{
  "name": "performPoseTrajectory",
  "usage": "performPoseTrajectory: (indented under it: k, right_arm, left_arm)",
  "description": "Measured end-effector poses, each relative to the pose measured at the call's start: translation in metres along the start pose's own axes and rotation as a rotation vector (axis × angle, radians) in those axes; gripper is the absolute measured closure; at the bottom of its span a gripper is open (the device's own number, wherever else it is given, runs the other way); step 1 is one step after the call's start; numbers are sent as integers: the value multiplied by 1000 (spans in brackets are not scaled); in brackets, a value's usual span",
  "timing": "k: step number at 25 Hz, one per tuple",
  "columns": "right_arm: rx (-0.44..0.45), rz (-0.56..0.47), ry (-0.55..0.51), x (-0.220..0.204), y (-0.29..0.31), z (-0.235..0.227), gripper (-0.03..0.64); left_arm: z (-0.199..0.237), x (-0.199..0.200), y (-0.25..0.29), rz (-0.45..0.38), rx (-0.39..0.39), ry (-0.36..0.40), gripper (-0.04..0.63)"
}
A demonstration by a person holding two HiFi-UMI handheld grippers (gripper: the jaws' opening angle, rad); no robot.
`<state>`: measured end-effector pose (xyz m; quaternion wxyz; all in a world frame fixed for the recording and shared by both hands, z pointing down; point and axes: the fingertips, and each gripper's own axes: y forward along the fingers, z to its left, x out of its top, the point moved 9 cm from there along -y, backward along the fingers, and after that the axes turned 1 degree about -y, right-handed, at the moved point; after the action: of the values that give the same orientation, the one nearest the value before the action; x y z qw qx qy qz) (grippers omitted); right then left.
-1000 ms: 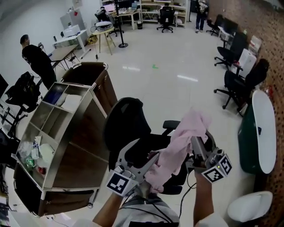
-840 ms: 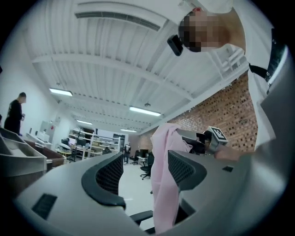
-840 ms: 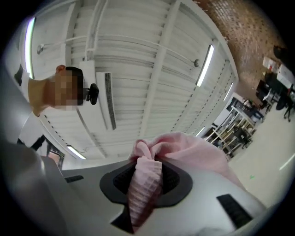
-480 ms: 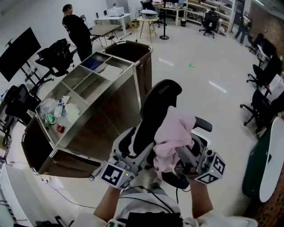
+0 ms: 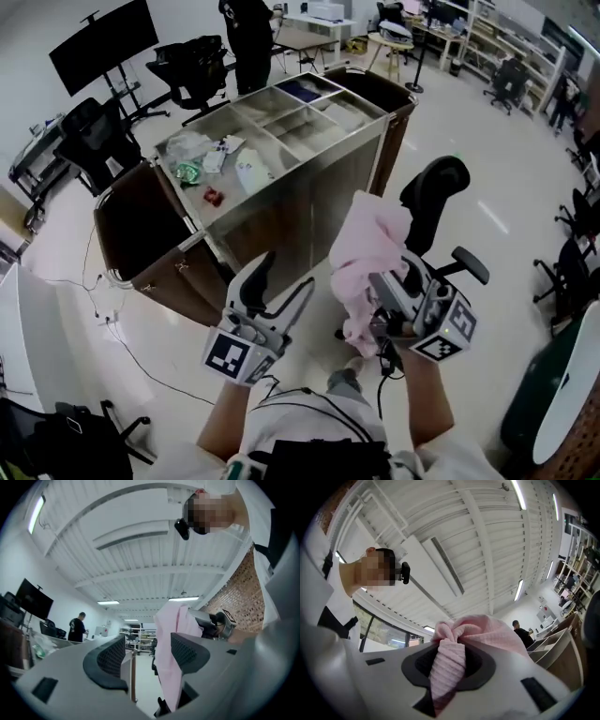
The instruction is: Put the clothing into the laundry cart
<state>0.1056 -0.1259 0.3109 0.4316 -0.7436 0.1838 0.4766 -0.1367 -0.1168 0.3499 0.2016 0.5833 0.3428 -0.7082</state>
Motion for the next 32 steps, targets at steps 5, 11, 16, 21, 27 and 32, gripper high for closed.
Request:
performPoseTrajectory:
  k: [5, 11, 16, 21, 27, 32]
  right_arm:
    - [2, -36, -11, -27, 60, 57, 528]
    - [78, -118, -22, -26, 144, 98, 528]
    - [269, -183, 43, -21, 250, 128, 528]
    - [422, -242, 65, -18, 382, 147, 528]
    - [446, -177, -41, -49, 558, 138, 528]
    - [388, 203, -161, -185, 600, 107, 496]
  left_arm:
    - [68, 27, -125, -7, 176, 121, 302]
    - [107, 74, -233, -52, 358, 219, 302]
    - [116, 106, -285, -84, 491, 239, 302]
    - [141, 117, -322, -97, 631, 297, 302]
    - [186, 132, -326, -116, 765, 310, 302]
    - [233, 125, -305, -96, 839, 330, 302]
